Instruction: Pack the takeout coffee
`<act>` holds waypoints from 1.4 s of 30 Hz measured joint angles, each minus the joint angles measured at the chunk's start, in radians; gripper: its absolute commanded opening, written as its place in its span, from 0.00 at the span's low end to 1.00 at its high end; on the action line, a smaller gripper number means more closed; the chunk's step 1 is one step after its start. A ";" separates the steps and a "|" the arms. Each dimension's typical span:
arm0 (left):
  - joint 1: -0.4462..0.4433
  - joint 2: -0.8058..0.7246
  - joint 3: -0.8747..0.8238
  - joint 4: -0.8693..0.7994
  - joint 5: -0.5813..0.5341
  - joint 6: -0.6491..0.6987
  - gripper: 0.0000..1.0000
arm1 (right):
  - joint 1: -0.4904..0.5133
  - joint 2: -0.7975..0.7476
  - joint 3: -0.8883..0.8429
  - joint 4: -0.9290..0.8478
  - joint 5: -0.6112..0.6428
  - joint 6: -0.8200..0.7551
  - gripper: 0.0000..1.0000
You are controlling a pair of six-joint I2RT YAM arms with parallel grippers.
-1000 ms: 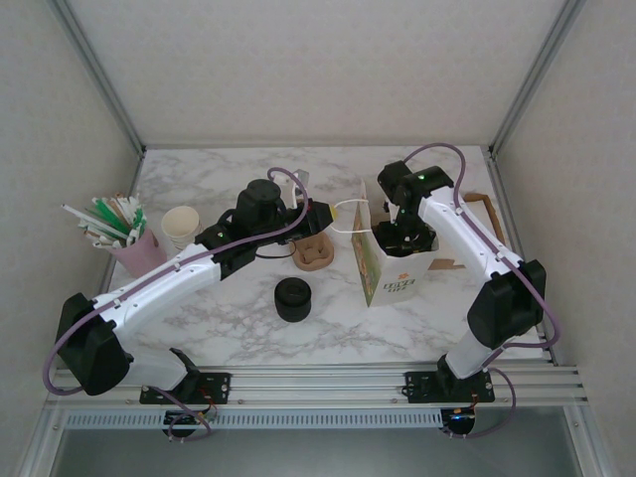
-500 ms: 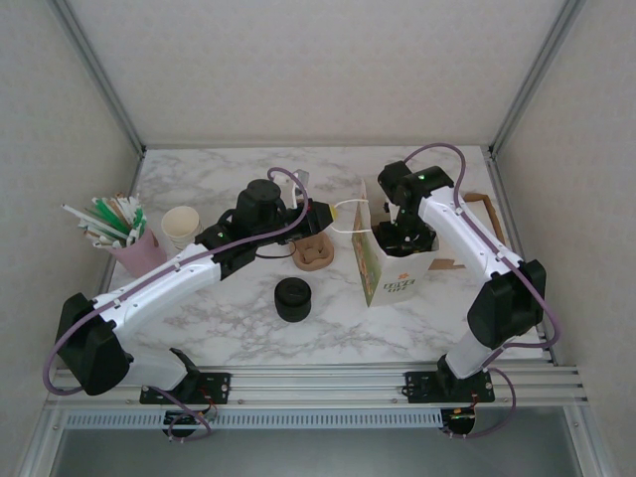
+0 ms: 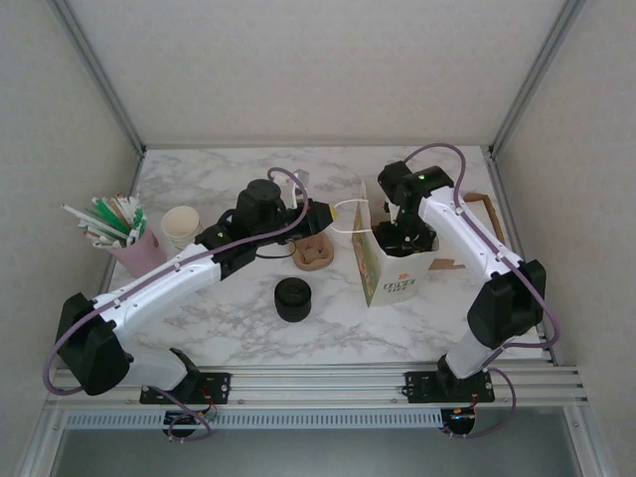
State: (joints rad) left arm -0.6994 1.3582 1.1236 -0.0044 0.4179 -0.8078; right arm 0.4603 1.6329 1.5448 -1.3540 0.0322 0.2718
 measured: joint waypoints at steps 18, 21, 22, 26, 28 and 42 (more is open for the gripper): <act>0.000 0.000 0.000 0.000 0.000 0.000 0.00 | -0.005 0.009 -0.044 0.052 -0.002 -0.003 0.67; 0.000 0.000 0.000 0.000 0.000 0.000 0.00 | -0.006 0.015 -0.060 0.069 -0.003 -0.008 0.67; 0.000 0.000 0.000 0.000 -0.001 0.000 0.00 | -0.007 0.016 -0.066 0.076 -0.003 -0.011 0.67; 0.000 0.000 0.000 0.000 -0.001 0.000 0.00 | -0.013 0.028 -0.086 0.094 -0.002 -0.016 0.67; 0.000 0.000 0.000 0.000 -0.001 0.000 0.00 | -0.016 0.034 -0.093 0.101 -0.003 -0.018 0.67; 0.000 0.000 0.000 -0.001 -0.012 0.000 0.00 | -0.016 0.033 -0.094 0.105 -0.003 -0.019 0.68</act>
State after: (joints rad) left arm -0.6998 1.3582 1.1236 -0.0051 0.4061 -0.8078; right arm 0.4446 1.6661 1.4509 -1.2491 0.0296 0.2531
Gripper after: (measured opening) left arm 0.053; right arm 0.684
